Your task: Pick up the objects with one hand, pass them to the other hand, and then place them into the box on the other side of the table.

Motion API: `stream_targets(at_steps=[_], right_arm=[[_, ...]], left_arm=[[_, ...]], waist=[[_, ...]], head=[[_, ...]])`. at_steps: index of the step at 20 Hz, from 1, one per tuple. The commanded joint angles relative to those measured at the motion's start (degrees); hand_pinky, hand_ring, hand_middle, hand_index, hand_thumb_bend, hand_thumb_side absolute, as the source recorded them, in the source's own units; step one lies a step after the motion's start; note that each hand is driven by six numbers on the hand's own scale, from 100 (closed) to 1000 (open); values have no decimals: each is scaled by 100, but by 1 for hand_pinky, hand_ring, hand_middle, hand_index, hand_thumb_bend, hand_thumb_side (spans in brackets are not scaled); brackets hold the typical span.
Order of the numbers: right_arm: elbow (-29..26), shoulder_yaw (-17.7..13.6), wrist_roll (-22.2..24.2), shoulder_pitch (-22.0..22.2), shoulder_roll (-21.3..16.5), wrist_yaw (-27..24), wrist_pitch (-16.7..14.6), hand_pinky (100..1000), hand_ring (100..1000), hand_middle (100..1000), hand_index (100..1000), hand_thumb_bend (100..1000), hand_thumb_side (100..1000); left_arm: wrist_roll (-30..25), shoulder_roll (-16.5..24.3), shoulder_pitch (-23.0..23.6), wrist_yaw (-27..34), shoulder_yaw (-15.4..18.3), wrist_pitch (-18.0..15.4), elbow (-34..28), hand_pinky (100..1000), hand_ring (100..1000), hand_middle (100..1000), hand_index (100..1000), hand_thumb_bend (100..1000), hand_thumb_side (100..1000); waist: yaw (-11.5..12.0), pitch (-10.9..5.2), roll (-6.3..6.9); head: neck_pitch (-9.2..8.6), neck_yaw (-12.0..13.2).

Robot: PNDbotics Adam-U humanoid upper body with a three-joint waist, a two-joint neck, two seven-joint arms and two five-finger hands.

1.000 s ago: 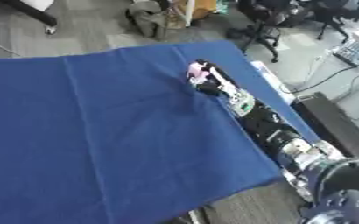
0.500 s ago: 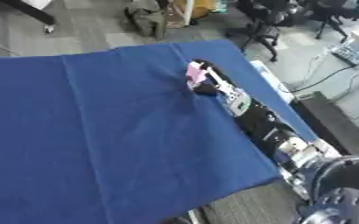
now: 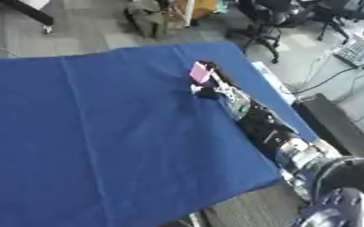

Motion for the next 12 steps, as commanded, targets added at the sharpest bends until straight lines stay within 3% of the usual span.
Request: stream_targets(at_steps=[1,8,12], right_arm=[[-30,-57,-184,-21,-148,118,36,921,985,1000,1000,100,222],[-363,-162,-353,-36,-200,168,-153,922,986,1000,1000,100,270],[-384,-172,-330,-22,-214,158,-130,922,986,999,1000,100,247]], left_arm=[[6,75,-70,19,29,11,-104,651,595,553,733,1000,663],[19,76,-56,27,25,11,-104,651,600,553,735,1000,663],[7,74,-56,43,22,7,-104,656,602,554,736,1000,663]], waist=[[-4,-55,11],[-25,-60,16],[-22,-62,16]], head=[[-24,-27],[-3,-46],[-4,-59]])
